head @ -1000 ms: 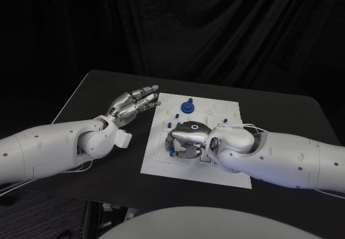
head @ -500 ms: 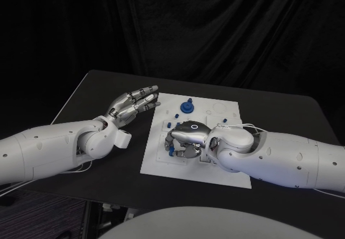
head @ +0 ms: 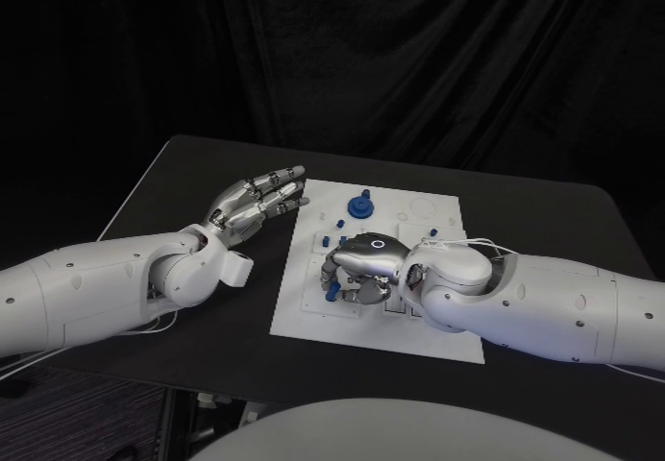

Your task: Assemble the parts on the task board

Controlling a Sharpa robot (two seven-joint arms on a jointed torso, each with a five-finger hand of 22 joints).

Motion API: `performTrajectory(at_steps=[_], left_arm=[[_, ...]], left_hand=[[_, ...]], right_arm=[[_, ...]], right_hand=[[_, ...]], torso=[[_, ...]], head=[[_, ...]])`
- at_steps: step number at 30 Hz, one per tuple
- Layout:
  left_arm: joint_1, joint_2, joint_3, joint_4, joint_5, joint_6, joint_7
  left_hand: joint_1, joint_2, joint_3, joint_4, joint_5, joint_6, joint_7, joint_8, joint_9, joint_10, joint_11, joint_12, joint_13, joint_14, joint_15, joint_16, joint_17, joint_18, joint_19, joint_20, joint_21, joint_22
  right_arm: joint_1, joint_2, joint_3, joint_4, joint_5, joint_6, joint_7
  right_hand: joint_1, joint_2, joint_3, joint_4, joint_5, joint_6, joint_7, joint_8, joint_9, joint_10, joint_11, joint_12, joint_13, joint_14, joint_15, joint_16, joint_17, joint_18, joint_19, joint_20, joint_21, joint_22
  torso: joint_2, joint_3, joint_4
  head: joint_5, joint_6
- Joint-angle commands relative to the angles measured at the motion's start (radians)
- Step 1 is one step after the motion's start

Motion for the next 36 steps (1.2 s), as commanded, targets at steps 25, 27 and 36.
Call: performTrajectory(at_steps=[25, 27, 36], left_arm=[[-0.002, -0.002, 0.001, 0.001, 0.006, 0.013, 0.057], [-0.002, -0.001, 0.001, 0.000, 0.006, 0.013, 0.057], [-0.003, 0.002, 0.001, -0.002, 0.006, 0.014, 0.054]], left_hand=[[-0.007, 0.001, 0.008, -0.001, -0.004, -0.006, 0.003, 0.001, -0.001, -0.007, -0.002, -0.009, -0.002, -0.001, 0.008, 0.005, 0.001, -0.018, 0.010, 0.000, 0.002, -0.003], [-0.007, 0.001, 0.008, -0.001, -0.004, -0.006, 0.003, 0.001, -0.001, -0.007, -0.002, -0.009, -0.002, -0.001, 0.008, 0.005, 0.001, -0.018, 0.010, 0.000, 0.002, -0.003], [-0.007, 0.001, 0.009, -0.001, -0.005, -0.005, 0.003, 0.001, -0.001, -0.008, -0.002, -0.009, -0.002, -0.002, 0.008, 0.006, 0.001, -0.019, 0.010, 0.000, 0.002, -0.003]], right_arm=[[-0.006, -0.013, -0.004, 0.005, 0.000, 0.011, -0.026], [-0.006, -0.013, -0.003, 0.005, 0.000, 0.013, -0.025], [-0.006, -0.004, -0.003, 0.001, 0.021, 0.022, -0.002]], right_hand=[[0.001, 0.009, -0.001, -0.009, -0.004, -0.004, 0.001, 0.001, 0.006, -0.009, 0.001, -0.006, 0.002, -0.006, 0.006, -0.011, -0.007, 0.001, -0.003, 0.002, -0.013, 0.041], [-0.002, 0.009, 0.000, -0.010, -0.005, -0.024, 0.005, -0.013, 0.005, -0.012, 0.003, -0.009, 0.002, -0.007, 0.009, -0.012, -0.008, 0.001, -0.004, 0.003, -0.015, 0.041], [-0.069, -0.030, -0.048, 0.033, -0.103, -0.338, -0.043, -0.246, -0.092, -0.235, 0.060, -0.150, -0.056, -0.036, 0.056, -0.043, -0.047, 0.002, -0.031, 0.041, -0.097, 0.015]], torso=[[0.000, 0.0000, 0.0005], [0.000, 0.0001, 0.0006], [0.001, 0.0002, 0.0006]], head=[[0.002, 0.000], [0.001, 0.000], [-0.002, 0.000]])
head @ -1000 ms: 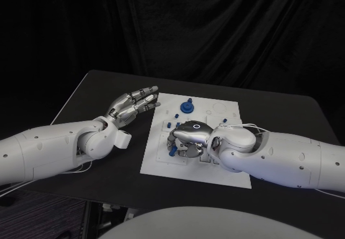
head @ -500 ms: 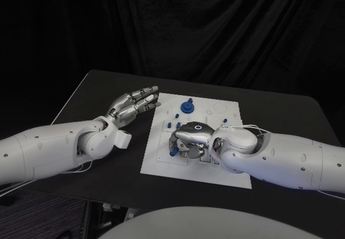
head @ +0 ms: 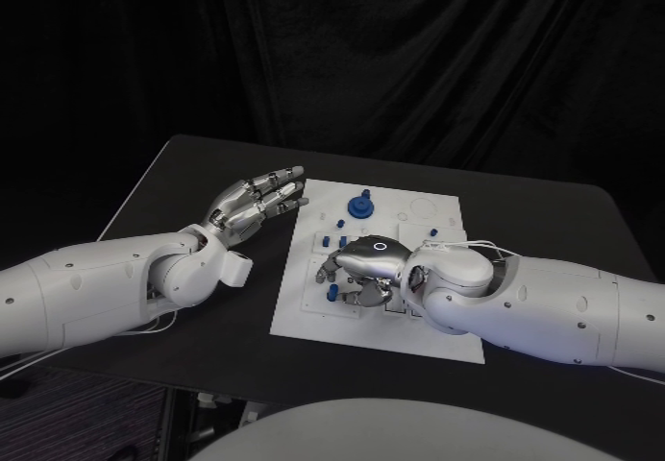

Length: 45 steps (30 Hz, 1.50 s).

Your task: Assemble the parts on the task board

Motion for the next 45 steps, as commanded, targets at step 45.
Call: performTrajectory(at_steps=[45], left_arm=[[-0.002, -0.012, 0.001, 0.006, 0.006, -0.001, 0.055]], left_hand=[[-0.008, 0.001, 0.015, -0.001, 0.008, 0.000, 0.004, 0.002, 0.000, -0.009, -0.002, -0.001, -0.001, -0.001, 0.010, 0.009, 0.001, -0.022, 0.003, -0.004, 0.000, -0.009]], right_arm=[[0.146, -0.358, -0.005, 0.056, 0.202, 0.004, -0.106]], right_hand=[[0.088, 0.060, -0.098, 0.032, 0.063, 0.099, 0.034, -0.058, -0.097, 0.003, 0.002, 0.104, -0.033, -0.034, 0.005, 0.011, -0.028, 0.010, 0.002, 0.014, -0.066, 0.033]], torso=[[0.000, 0.0006, -0.0003]], head=[[-0.037, 0.000]])
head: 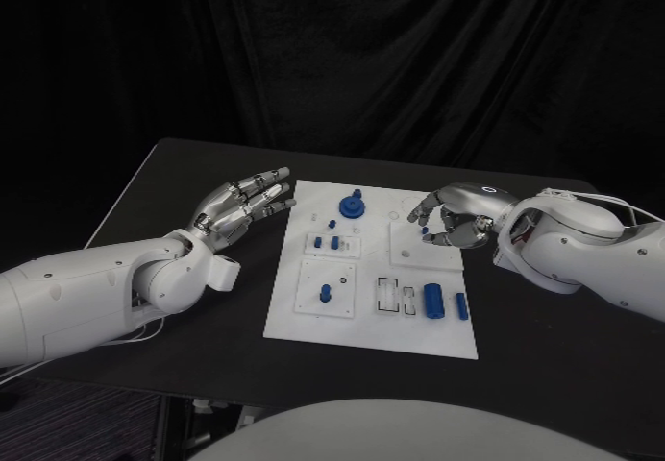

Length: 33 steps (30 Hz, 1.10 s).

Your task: Assemble the parts on the task board

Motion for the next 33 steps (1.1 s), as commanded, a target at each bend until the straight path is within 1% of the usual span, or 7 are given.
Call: performTrajectory(at_steps=[1, 5, 10, 13, 23, 29, 33], left_arm=[[-0.001, 0.002, 0.001, 0.002, 0.005, 0.001, 0.055], [-0.002, 0.004, 0.001, 0.001, 0.005, 0.002, 0.055], [-0.002, 0.005, 0.001, 0.001, 0.005, 0.004, 0.055], [-0.002, 0.007, 0.001, 0.000, 0.005, 0.006, 0.055], [-0.003, 0.007, 0.001, -0.001, 0.005, 0.009, 0.054], [-0.003, 0.006, 0.001, -0.002, 0.005, 0.009, 0.053], [-0.004, 0.008, 0.001, -0.003, 0.005, 0.011, 0.053]], left_hand=[[-0.008, 0.001, 0.007, 0.001, 0.002, -0.001, 0.004, 0.002, 0.000, -0.006, 0.000, -0.001, -0.001, 0.002, 0.006, 0.005, 0.001, -0.007, 0.001, 0.000, 0.001, 0.000], [-0.008, 0.001, 0.007, 0.001, 0.002, -0.001, 0.004, 0.002, 0.000, -0.006, 0.000, -0.001, -0.001, 0.002, 0.006, 0.005, 0.001, -0.007, 0.001, 0.000, 0.001, 0.000], [-0.009, 0.002, 0.008, 0.001, 0.004, -0.001, 0.004, 0.002, 0.000, -0.006, 0.000, -0.001, -0.001, 0.003, 0.007, 0.006, 0.002, -0.007, 0.001, 0.000, 0.000, 0.000], [-0.009, 0.002, 0.008, 0.001, 0.004, -0.001, 0.004, 0.002, 0.000, -0.006, 0.000, -0.001, -0.001, 0.003, 0.007, 0.006, 0.002, -0.007, 0.001, 0.000, 0.000, 0.000], [-0.009, 0.003, 0.010, 0.000, 0.005, -0.002, 0.004, 0.002, 0.000, -0.007, 0.001, -0.002, -0.001, 0.002, 0.007, 0.006, 0.002, -0.008, 0.001, 0.000, 0.001, 0.001], [-0.009, 0.003, 0.011, 0.000, 0.006, -0.002, 0.004, 0.002, 0.000, -0.007, 0.001, -0.002, -0.001, 0.002, 0.007, 0.006, 0.001, -0.008, 0.002, 0.000, 0.001, 0.000], [-0.008, 0.003, 0.012, 0.000, 0.007, -0.003, 0.004, 0.002, 0.000, -0.007, 0.001, -0.003, -0.001, 0.002, 0.007, 0.006, 0.001, -0.008, 0.002, 0.000, 0.001, 0.001]], right_arm=[[-0.011, 0.004, 0.000, -0.021, 0.001, 0.010, -0.043], [-0.022, 0.016, 0.000, -0.053, -0.012, -0.001, -0.042], [-0.034, 0.039, 0.000, -0.098, -0.027, -0.022, -0.040], [-0.045, 0.056, 0.000, -0.131, -0.038, -0.046, -0.045], [-0.072, 0.091, 0.000, -0.198, -0.069, -0.100, -0.048], [-0.076, 0.099, 0.000, -0.216, -0.073, -0.127, -0.050], [-0.078, 0.106, 0.000, -0.228, -0.080, -0.129, -0.058]], right_hand=[[-0.008, -0.006, 0.011, 0.002, -0.001, 0.013, 0.000, 0.000, -0.002, 0.018, -0.003, 0.005, -0.003, 0.004, -0.005, 0.007, 0.001, 0.010, 0.006, -0.003, 0.005, 0.033], [-0.010, -0.012, 0.031, 0.012, 0.000, 0.040, 0.011, 0.001, -0.003, 0.061, -0.015, 0.011, -0.007, 0.014, -0.014, 0.015, 0.008, 0.009, 0.015, -0.010, 0.020, 0.035], [-0.013, -0.017, 0.047, 0.019, 0.000, 0.063, 0.013, -0.001, -0.005, 0.106, -0.029, 0.032, 0.000, 0.020, -0.025, 0.019, 0.012, 0.008, 0.020, -0.019, 0.027, 0.036], [-0.015, -0.023, 0.051, 0.021, -0.001, 0.078, 0.010, -0.006, -0.008, 0.139, -0.043, 0.080, 0.027, 0.023, -0.035, 0.019, 0.012, 0.008, 0.022, -0.028, 0.026, 0.035], [-0.020, -0.025, 0.058, 0.026, 0.001, 0.111, 0.008, 0.000, -0.004, 0.116, -0.042, 0.102, 0.047, 0.025, -0.036, 0.018, 0.012, 0.006, 0.024, -0.031, 0.025, 0.035], [-0.021, -0.029, 0.061, 0.026, 0.005, 0.105, 0.005, -0.010, -0.006, 0.104, -0.043, 0.111, 0.056, 0.025, -0.036, 0.019, 0.013, 0.006, 0.023, -0.031, 0.022, 0.035], [-0.025, -0.031, 0.062, 0.028, 0.005, 0.101, 0.001, -0.015, -0.007, 0.095, -0.042, 0.112, 0.059, 0.025, -0.036, 0.017, 0.012, 0.007, 0.023, -0.031, 0.019, 0.035]], torso=[[0.001, 0.0005, 0.0001], [0.002, 0.0018, 0.0000], [0.002, 0.0021, 0.0001], [0.002, 0.0022, 0.0005], [0.002, 0.0014, 0.0007], [0.002, 0.0014, -0.0012], [0.001, 0.0012, 0.0008]], head=[[-0.002, 0.000], [-0.004, 0.000], [-0.010, 0.000], [-0.012, 0.000], [-0.009, 0.000], [-0.009, 0.000], [-0.012, 0.000]])
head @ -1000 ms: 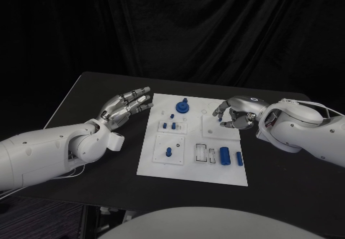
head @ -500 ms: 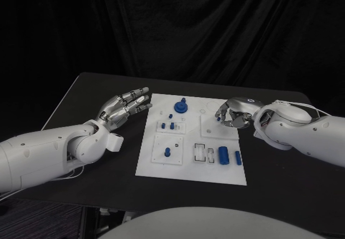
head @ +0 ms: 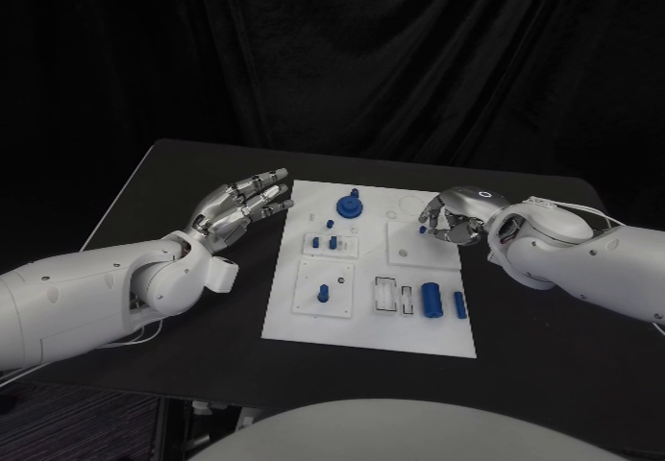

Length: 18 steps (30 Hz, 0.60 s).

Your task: Assemble the parts on the task board

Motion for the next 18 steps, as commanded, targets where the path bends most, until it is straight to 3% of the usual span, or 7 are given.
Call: performTrajectory(at_steps=[1, 12, 18], left_arm=[[-0.002, 0.003, 0.001, 0.000, 0.005, 0.011, 0.052], [-0.003, 0.003, 0.001, -0.001, 0.005, 0.014, 0.048], [-0.003, 0.003, 0.001, -0.002, 0.005, 0.016, 0.045]], left_hand=[[-0.008, 0.003, 0.006, 0.000, 0.007, -0.003, 0.004, 0.002, 0.000, -0.008, 0.001, -0.003, -0.001, 0.002, 0.007, 0.006, 0.001, -0.008, 0.002, 0.000, 0.001, 0.001], [-0.008, 0.004, 0.009, -0.002, 0.008, -0.005, 0.004, 0.001, -0.001, -0.008, 0.001, -0.003, -0.001, 0.002, 0.008, 0.007, 0.002, -0.009, 0.005, 0.000, 0.002, 0.003], [-0.008, 0.004, 0.009, -0.002, 0.008, -0.005, 0.004, 0.001, -0.001, -0.008, 0.001, -0.003, -0.001, 0.002, 0.008, 0.007, 0.002, -0.009, 0.005, 0.000, 0.002, 0.003]], right_arm=[[-0.003, 0.005, 0.001, -0.011, -0.023, -0.042, -0.029], [-0.021, 0.031, 0.001, -0.049, -0.022, -0.042, -0.019], [-0.032, 0.047, 0.002, -0.062, -0.019, -0.032, -0.011]], right_hand=[[-0.007, -0.012, 0.006, 0.003, 0.004, -0.005, -0.005, -0.008, -0.001, -0.022, 0.002, 0.002, 0.002, -0.002, -0.003, 0.003, -0.003, 0.007, -0.002, -0.008, -0.010, 0.034], [-0.013, -0.008, 0.011, 0.008, 0.005, 0.024, -0.009, 0.002, 0.009, -0.048, 0.008, -0.006, 0.003, -0.001, 0.001, 0.005, 0.000, 0.006, -0.001, -0.005, -0.009, 0.035], [-0.013, -0.008, 0.012, 0.007, 0.007, 0.030, -0.008, 0.005, 0.011, -0.049, 0.008, -0.007, 0.003, 0.001, 0.001, 0.007, 0.002, 0.006, 0.001, -0.005, -0.006, 0.035]], torso=[[-0.001, -0.0001, 0.0005], [-0.002, -0.0009, -0.0017], [-0.002, -0.0006, 0.0003]], head=[[-0.003, 0.000], [0.005, 0.000], [0.004, 0.000]])
